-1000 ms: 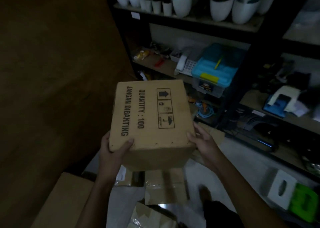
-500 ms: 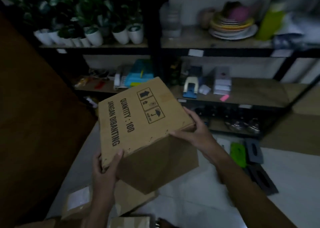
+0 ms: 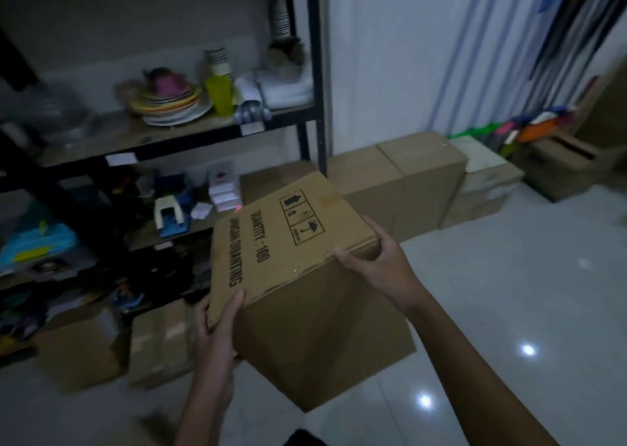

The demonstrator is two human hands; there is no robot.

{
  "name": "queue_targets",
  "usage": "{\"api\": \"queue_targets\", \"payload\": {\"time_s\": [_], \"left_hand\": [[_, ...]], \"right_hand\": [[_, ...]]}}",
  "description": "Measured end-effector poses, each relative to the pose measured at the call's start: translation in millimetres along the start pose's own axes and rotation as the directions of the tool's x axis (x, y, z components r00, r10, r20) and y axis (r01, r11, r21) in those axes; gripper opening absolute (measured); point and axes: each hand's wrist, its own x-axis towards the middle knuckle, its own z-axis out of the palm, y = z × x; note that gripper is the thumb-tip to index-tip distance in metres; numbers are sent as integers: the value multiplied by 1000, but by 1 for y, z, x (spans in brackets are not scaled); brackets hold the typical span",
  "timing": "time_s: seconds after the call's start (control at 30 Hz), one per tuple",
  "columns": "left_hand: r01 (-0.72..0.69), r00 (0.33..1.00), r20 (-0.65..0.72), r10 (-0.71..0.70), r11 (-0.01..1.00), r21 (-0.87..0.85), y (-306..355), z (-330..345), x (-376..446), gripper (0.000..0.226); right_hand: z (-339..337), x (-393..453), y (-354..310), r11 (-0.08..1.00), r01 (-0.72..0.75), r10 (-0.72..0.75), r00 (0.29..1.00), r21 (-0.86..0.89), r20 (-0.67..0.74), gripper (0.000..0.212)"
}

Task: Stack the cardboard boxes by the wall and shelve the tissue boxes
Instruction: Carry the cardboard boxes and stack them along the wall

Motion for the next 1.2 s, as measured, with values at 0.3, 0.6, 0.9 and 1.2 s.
{"api": "queue_targets", "payload": {"time_s": [0.3, 0.6, 0.9, 1.2], "left_hand": [[57, 978, 198, -68, 997, 60, -23, 171, -8, 47], [94, 950, 297, -99, 995, 31, -46, 371, 46, 51], [88, 954, 290, -81, 996, -12, -32, 542, 97, 55], [80, 978, 194, -70, 996, -44, -14, 674, 185, 57]], "right_hand": [[-165, 31, 10, 997, 35, -50, 972, -67, -229, 87], [-319, 159, 43, 991, -5, -30, 964, -131, -263, 89], [-428, 294, 51, 988, -36, -7, 959, -148, -284, 86], [-493, 485, 35, 963, 70, -116, 979, -260, -165, 96]]}}
